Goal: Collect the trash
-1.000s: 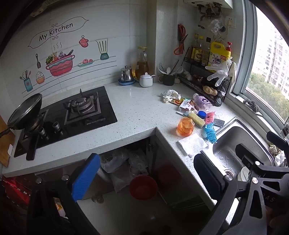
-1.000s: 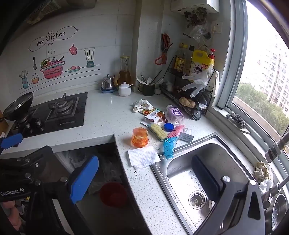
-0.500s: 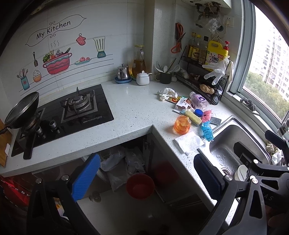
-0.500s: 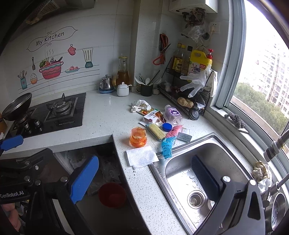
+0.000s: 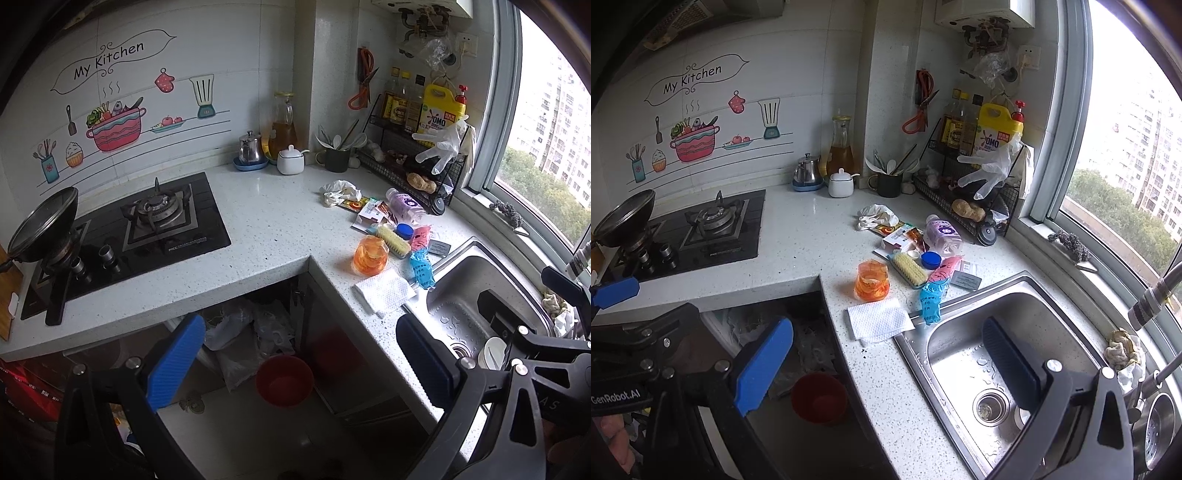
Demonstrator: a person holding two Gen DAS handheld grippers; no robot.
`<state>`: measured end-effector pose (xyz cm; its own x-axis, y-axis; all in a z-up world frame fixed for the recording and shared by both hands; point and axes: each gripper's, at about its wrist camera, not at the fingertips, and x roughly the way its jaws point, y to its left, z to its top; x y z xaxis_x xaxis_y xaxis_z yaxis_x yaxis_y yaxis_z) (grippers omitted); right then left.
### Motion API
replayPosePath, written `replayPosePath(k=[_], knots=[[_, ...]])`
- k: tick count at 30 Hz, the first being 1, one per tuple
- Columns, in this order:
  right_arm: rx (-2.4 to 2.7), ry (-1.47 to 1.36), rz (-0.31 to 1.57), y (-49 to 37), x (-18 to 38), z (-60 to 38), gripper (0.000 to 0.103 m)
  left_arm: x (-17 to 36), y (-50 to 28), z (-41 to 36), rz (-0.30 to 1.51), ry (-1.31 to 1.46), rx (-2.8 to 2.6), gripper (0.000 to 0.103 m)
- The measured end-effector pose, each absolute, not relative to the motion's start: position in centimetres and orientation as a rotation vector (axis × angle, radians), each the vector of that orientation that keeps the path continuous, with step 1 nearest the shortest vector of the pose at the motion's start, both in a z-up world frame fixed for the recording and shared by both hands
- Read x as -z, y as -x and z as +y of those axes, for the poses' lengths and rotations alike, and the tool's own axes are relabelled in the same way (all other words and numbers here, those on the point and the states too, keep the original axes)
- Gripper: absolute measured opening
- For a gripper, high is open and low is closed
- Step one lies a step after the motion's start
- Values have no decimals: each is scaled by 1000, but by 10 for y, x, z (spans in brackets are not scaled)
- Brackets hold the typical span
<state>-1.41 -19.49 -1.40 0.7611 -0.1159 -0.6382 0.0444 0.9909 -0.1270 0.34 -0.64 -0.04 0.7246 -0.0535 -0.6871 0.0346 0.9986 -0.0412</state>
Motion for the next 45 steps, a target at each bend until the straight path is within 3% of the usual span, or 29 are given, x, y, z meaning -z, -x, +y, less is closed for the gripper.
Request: replayPosePath(k=[31,45], knots=[[74,120,721,16,17,-192,103,9,1,-7,777,41,34,102],[108,114,749,-6,29,-220,103,22,-37,-33,836,52,94,102]])
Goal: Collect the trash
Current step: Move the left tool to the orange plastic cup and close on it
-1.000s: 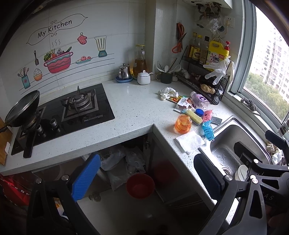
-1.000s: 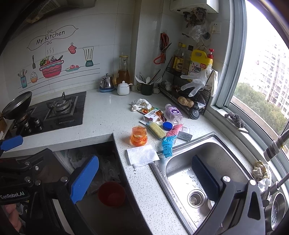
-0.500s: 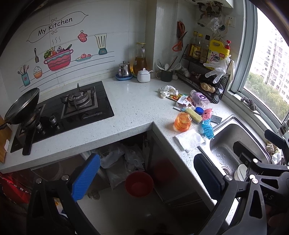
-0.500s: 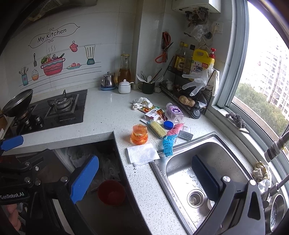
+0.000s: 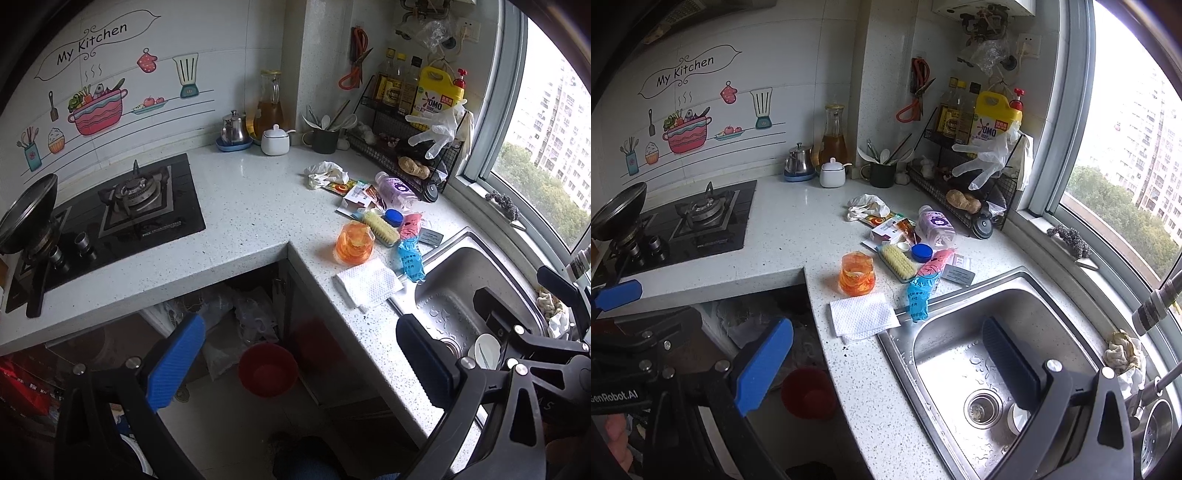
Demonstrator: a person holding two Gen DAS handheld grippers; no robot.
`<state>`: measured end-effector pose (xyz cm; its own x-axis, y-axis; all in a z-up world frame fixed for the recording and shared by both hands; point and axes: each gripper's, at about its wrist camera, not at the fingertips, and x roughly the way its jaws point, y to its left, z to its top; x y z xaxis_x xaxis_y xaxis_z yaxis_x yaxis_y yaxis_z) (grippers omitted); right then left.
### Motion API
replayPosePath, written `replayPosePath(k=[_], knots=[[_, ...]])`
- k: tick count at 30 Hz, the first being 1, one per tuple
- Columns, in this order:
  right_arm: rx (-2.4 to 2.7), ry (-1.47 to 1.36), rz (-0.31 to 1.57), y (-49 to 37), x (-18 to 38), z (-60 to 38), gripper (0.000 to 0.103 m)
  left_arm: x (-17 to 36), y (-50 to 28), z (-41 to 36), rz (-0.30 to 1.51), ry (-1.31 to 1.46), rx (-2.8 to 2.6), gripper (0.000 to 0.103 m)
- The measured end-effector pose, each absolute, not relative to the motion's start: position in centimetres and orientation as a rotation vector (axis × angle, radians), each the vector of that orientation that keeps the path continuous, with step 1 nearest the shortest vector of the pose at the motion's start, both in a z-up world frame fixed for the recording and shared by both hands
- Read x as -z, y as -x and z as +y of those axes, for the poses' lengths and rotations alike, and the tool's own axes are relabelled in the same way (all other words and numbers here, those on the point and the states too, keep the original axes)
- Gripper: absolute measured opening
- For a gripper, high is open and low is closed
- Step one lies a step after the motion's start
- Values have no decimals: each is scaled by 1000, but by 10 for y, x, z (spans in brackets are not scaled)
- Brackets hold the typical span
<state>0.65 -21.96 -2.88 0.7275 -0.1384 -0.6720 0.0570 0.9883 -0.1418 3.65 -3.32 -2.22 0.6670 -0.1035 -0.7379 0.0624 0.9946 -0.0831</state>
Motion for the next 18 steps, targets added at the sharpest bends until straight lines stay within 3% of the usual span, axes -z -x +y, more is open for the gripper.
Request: replayPosePath(k=[8,18], knots=[[175,80,811,-50,53,-250,103,42,-100,-62,873,-19,171,103],[312,39,934,-109,89,-287,103,91,-204,-99,1046,-41,342,103]])
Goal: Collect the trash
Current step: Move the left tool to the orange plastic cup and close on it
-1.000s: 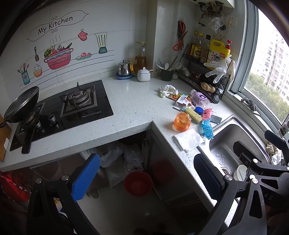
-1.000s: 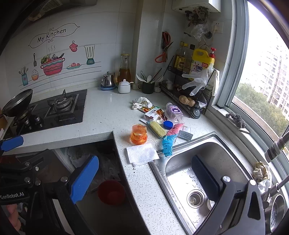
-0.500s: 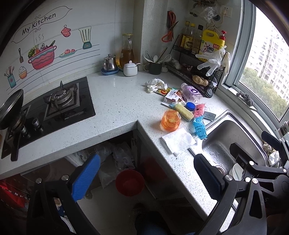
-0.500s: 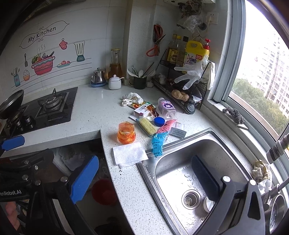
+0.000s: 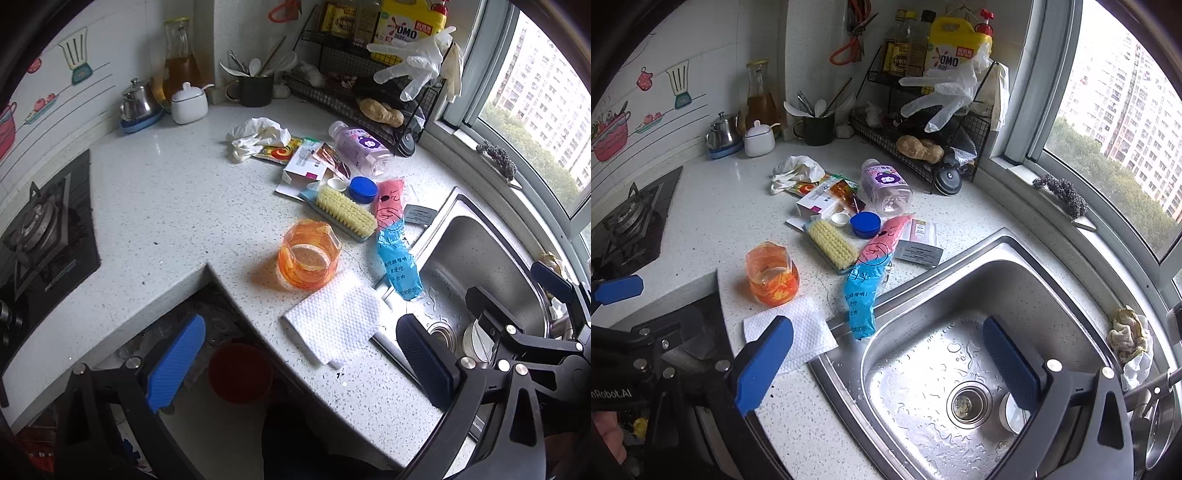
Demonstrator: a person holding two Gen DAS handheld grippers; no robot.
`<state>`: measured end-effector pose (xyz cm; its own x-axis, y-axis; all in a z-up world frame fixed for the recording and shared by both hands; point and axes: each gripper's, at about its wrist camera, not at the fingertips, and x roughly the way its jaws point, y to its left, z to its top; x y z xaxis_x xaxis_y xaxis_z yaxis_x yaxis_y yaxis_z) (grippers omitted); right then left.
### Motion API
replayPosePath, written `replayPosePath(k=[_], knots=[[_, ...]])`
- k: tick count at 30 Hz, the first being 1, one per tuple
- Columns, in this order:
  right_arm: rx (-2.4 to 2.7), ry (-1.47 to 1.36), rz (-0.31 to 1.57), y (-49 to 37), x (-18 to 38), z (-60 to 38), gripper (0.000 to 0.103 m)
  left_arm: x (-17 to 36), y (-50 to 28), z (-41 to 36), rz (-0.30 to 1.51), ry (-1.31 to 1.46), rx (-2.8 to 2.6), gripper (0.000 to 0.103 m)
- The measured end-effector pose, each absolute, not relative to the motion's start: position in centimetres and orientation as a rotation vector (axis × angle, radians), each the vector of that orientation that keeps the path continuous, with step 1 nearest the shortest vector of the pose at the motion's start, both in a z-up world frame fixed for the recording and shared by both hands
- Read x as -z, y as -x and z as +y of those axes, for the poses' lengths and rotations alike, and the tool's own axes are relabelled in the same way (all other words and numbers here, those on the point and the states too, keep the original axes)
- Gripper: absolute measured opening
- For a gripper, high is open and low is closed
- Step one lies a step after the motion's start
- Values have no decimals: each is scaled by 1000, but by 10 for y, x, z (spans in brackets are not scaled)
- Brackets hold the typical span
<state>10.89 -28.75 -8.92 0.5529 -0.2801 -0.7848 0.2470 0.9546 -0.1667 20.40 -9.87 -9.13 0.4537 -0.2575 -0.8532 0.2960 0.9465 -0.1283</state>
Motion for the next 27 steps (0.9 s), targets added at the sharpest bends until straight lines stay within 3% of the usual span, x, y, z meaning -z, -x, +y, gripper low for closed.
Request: replayPosePath(k=[17,20,27], knots=[[472,-56,1139,-154,147,-319,103,174,-304,-143,1237,-187,476,101],[479,-67,1160,-158,150,-320,103,182,-312,-143,1261,-194,492,94],[489,-57,1173,-166,149,-320,103,194,-324,-141,1269,-207,508,66]])
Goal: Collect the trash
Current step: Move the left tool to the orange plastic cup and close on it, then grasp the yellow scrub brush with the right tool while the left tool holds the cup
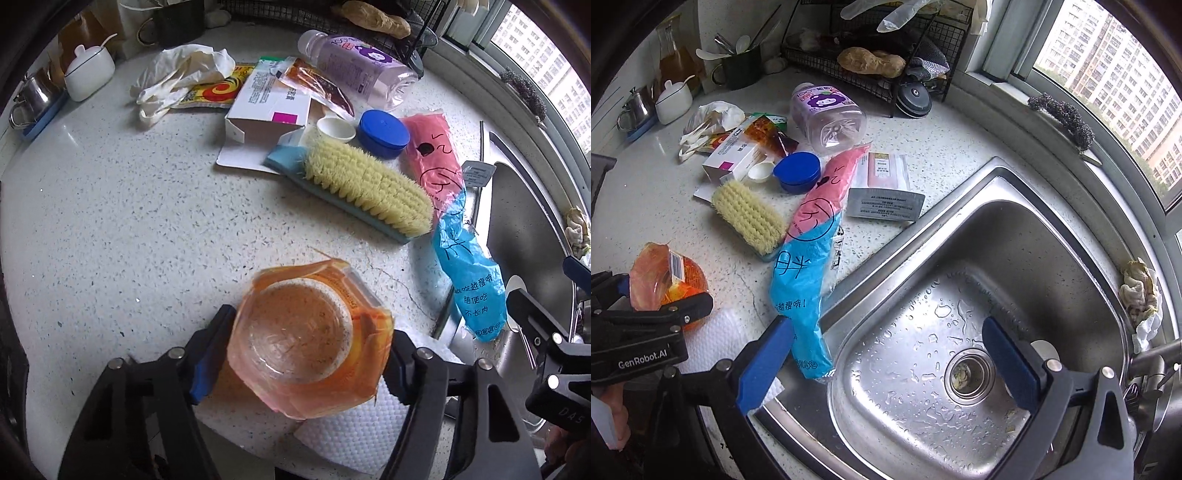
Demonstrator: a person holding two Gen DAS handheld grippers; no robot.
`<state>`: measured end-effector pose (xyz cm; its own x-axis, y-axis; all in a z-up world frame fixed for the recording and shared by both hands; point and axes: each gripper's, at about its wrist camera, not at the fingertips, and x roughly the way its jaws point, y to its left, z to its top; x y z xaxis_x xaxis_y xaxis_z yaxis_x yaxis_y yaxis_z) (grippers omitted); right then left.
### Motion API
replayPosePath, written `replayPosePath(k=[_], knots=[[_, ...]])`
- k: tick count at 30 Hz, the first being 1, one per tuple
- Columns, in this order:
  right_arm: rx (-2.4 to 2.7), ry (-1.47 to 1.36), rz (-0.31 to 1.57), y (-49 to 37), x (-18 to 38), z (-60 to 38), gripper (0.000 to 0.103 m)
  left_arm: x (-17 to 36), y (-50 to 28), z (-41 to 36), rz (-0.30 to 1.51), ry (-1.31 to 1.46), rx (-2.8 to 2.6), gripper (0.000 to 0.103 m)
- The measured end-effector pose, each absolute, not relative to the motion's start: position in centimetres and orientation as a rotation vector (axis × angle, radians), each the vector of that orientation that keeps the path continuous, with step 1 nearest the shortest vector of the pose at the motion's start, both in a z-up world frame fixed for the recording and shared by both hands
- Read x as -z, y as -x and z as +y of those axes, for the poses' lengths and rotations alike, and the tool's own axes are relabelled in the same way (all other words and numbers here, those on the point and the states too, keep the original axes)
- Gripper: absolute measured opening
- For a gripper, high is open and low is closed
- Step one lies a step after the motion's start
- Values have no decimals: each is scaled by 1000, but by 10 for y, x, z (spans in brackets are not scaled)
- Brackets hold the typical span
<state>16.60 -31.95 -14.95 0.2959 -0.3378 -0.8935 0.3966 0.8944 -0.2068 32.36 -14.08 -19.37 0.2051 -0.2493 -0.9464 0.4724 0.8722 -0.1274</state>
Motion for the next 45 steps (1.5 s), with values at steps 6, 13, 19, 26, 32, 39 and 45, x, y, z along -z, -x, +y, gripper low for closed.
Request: replayPosePath(k=[6,13,19,26,32,39,45], knots=[[430,-53,1177,-186,146,-311,103,186,-335,-124,1271,-159,523,65],[282,19,1172,-231,144,-286,103,156,-354,-84,1185,-140,506,65],[166,91,1194,-274,159,-266,103,155,-372,-75,1154,-168,472,65],[42,119,1259,-312,187,-253,101,165,-390,-62,1177,-169,421,65],[22,153,1314,-334,217,-243,94,180,-396,-59,1201,-187,397,65],[-53,74,1313,-342,225,-244,59,184,-396,-59,1192,-174,389,65],[-93,55,1290,-335,217,-243,38,176,-371,-49,1176,-148,361,65]])
